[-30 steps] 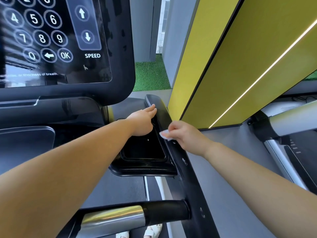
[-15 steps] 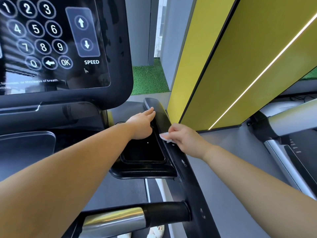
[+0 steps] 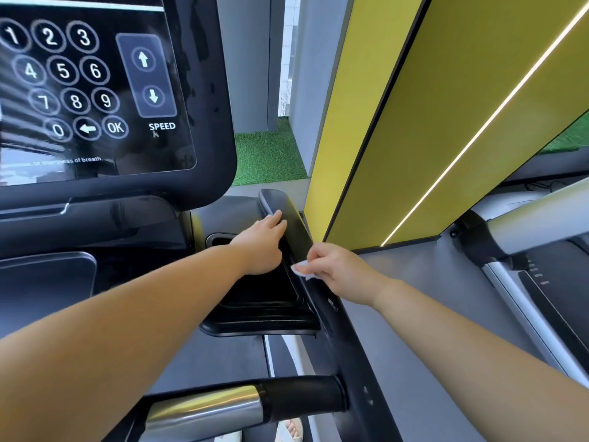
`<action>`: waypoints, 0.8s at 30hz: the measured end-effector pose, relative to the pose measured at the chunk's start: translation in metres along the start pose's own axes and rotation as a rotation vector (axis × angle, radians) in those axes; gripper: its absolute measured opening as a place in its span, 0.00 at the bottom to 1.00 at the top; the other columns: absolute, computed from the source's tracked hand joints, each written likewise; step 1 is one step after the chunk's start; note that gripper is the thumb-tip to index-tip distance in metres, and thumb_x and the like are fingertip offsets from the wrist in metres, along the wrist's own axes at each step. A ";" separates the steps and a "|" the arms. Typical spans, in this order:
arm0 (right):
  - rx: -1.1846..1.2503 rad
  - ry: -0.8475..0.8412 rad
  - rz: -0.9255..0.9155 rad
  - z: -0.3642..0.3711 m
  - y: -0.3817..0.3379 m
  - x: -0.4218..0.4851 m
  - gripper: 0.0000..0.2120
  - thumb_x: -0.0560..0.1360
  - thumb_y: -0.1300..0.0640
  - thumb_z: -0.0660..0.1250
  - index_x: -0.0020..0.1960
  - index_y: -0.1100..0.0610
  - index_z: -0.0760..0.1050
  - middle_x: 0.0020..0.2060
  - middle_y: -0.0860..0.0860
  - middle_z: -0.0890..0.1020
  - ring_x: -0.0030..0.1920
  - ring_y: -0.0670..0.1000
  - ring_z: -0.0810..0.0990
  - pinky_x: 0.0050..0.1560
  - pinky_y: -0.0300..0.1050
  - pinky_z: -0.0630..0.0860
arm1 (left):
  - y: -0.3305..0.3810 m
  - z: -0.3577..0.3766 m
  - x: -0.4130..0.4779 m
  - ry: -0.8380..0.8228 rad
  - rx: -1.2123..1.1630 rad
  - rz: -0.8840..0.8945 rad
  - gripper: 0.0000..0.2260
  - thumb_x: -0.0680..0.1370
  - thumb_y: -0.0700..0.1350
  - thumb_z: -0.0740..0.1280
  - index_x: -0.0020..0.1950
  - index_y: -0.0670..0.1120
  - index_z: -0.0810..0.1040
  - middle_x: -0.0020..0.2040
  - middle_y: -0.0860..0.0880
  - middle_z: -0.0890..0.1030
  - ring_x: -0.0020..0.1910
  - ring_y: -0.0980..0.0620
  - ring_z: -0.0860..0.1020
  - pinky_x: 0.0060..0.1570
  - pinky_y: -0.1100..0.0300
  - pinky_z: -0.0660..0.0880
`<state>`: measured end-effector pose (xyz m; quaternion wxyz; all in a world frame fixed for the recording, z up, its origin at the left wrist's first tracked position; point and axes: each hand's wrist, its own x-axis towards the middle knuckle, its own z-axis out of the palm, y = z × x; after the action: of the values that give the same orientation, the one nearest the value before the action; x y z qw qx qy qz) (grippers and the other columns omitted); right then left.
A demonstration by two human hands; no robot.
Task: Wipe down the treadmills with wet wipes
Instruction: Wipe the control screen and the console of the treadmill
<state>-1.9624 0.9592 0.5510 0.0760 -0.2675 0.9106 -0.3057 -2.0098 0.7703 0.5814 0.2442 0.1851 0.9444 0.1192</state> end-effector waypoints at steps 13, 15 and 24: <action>0.013 0.072 0.072 0.008 0.003 0.003 0.11 0.79 0.54 0.64 0.52 0.60 0.81 0.40 0.52 0.72 0.39 0.49 0.68 0.39 0.43 0.66 | 0.011 0.013 -0.015 0.009 0.022 0.012 0.29 0.78 0.40 0.56 0.78 0.45 0.49 0.78 0.49 0.44 0.75 0.46 0.57 0.70 0.57 0.60; 0.023 0.010 0.065 0.003 0.002 -0.010 0.12 0.79 0.54 0.63 0.51 0.62 0.81 0.41 0.53 0.72 0.39 0.50 0.68 0.39 0.41 0.64 | 0.010 0.011 -0.017 -0.008 0.017 0.019 0.30 0.78 0.40 0.56 0.78 0.46 0.48 0.78 0.51 0.43 0.76 0.47 0.55 0.70 0.57 0.59; -0.002 0.042 0.189 0.006 0.002 0.028 0.16 0.79 0.50 0.62 0.52 0.63 0.78 0.43 0.56 0.75 0.40 0.51 0.70 0.40 0.44 0.65 | 0.007 0.002 -0.021 -0.060 0.005 0.030 0.30 0.78 0.39 0.56 0.79 0.46 0.48 0.78 0.51 0.42 0.75 0.52 0.56 0.68 0.62 0.57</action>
<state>-1.9846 0.9426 0.5457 0.0853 -0.1742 0.9334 -0.3018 -1.9902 0.7686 0.5908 0.2703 0.2036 0.9339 0.1150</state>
